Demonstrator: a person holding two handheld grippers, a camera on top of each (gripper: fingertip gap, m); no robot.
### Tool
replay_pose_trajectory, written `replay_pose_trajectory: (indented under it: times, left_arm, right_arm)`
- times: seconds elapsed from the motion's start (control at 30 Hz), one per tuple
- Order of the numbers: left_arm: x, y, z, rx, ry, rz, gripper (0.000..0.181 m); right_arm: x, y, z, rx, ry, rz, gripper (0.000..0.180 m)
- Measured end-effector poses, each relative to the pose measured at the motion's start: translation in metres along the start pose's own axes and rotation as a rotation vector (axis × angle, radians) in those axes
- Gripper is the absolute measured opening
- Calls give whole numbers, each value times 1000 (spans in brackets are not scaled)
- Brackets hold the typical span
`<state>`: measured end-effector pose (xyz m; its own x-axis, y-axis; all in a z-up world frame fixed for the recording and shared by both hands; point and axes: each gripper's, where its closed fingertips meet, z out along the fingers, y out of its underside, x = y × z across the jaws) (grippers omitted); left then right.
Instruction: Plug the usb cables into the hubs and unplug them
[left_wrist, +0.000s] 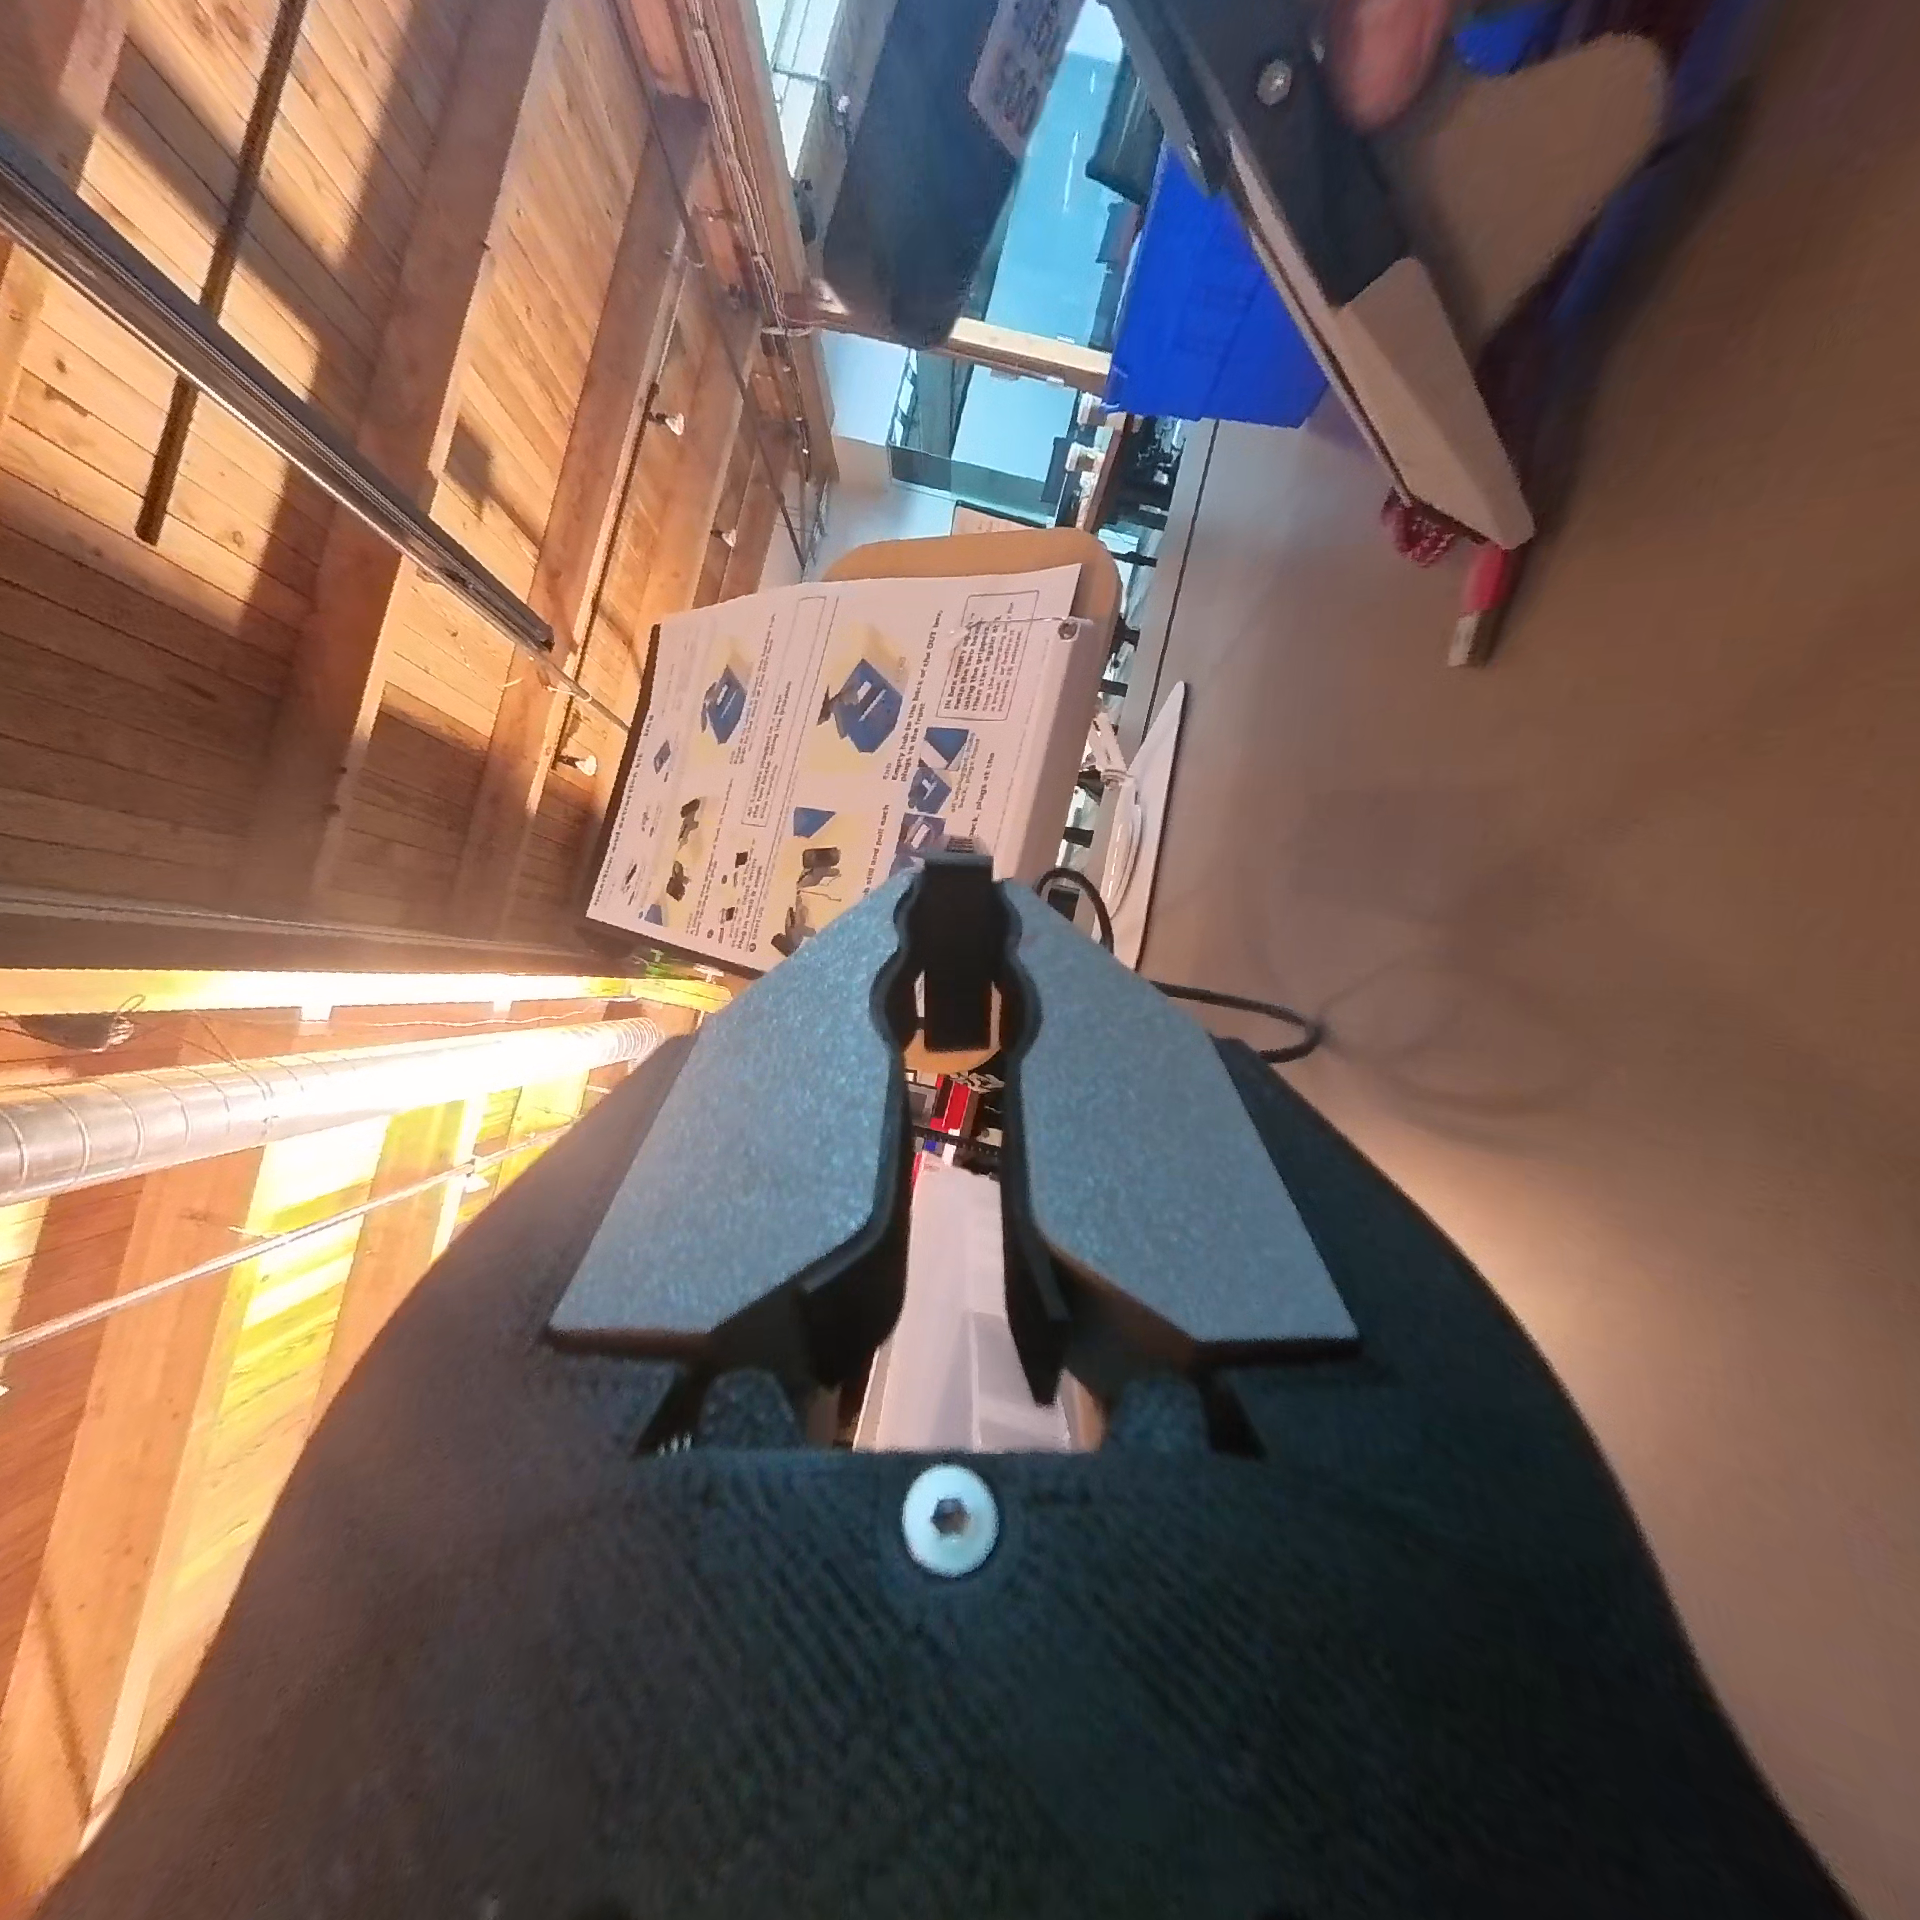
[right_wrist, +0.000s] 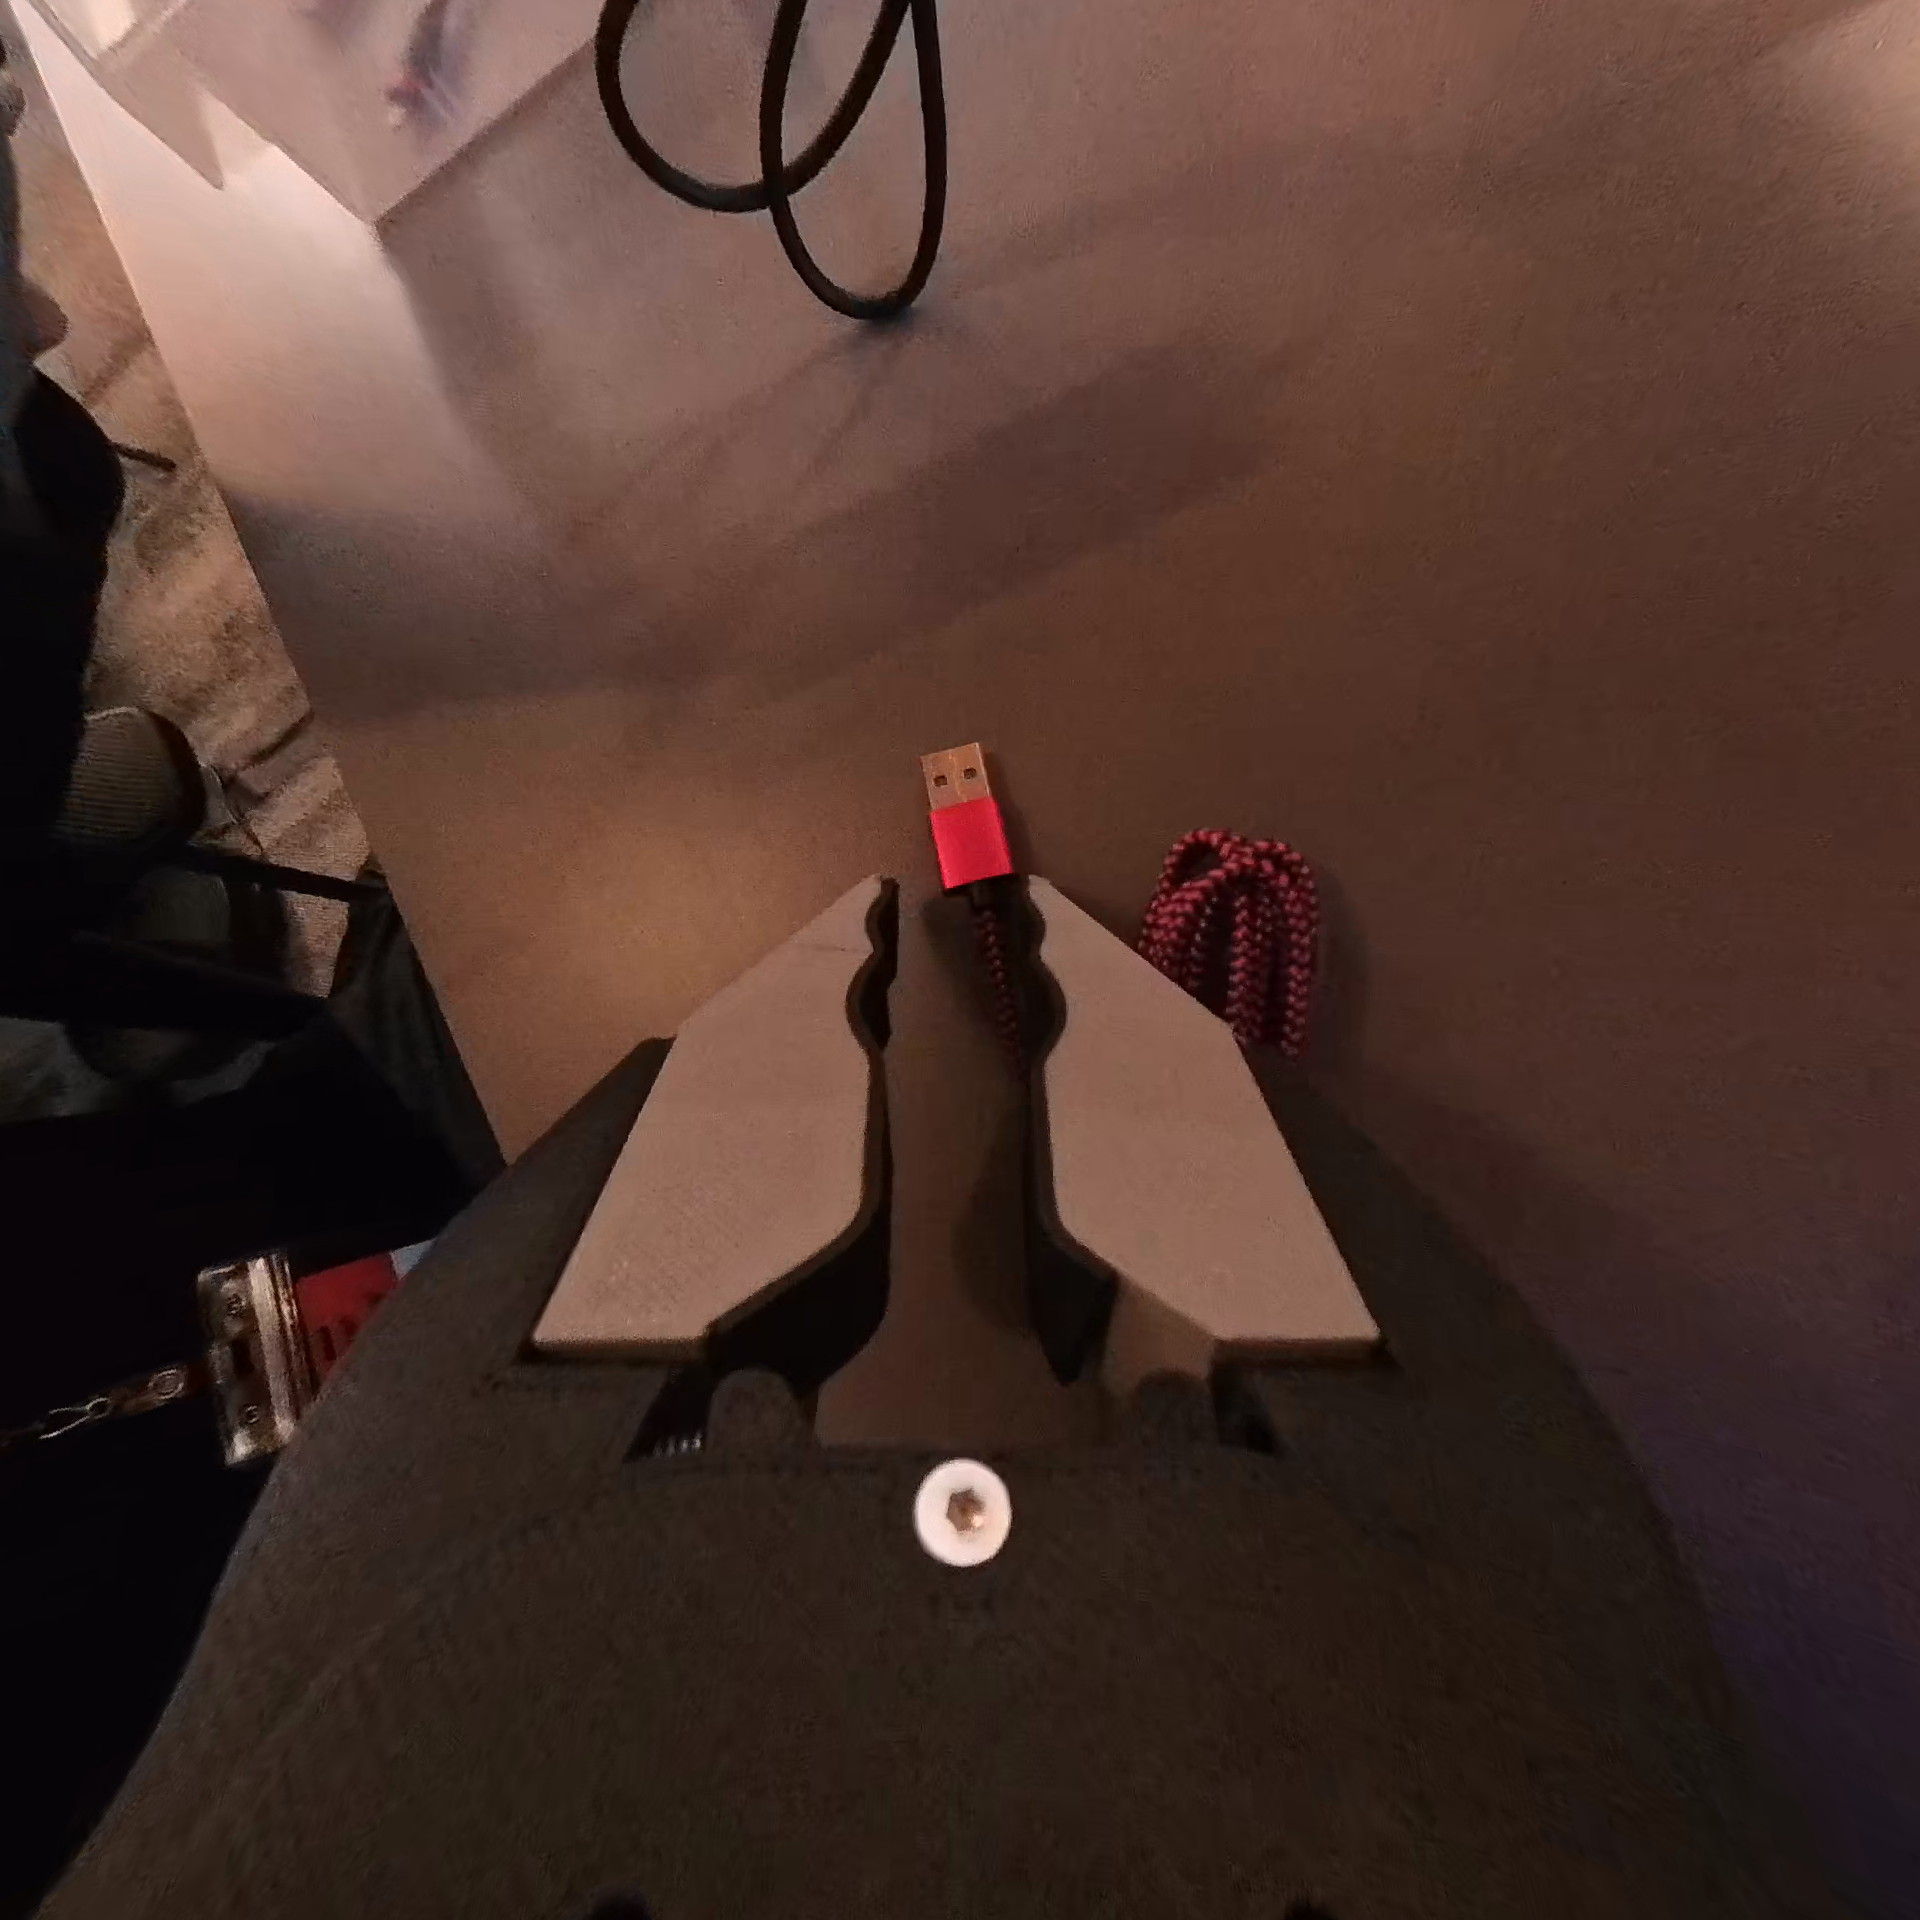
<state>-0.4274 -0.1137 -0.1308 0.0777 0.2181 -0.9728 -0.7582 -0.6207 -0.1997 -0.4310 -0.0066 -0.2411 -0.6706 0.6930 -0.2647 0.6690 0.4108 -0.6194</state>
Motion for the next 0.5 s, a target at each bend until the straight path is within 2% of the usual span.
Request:
replay_pose_trajectory:
  times: [0.17,0.37,0.5]
  left_arm:
    - [-1,0,0,-1,0,-2,8]
    - [0,0,-1,1,2,0,8]
    - [0,1,-1,-2,3,-2,8]
  right_arm:
    - [3,-1,2,-12,60,-77,11]
    - [4,-2,3,-32,143,-231,20]
    - [6,-4,5,-50,174,-286,19]
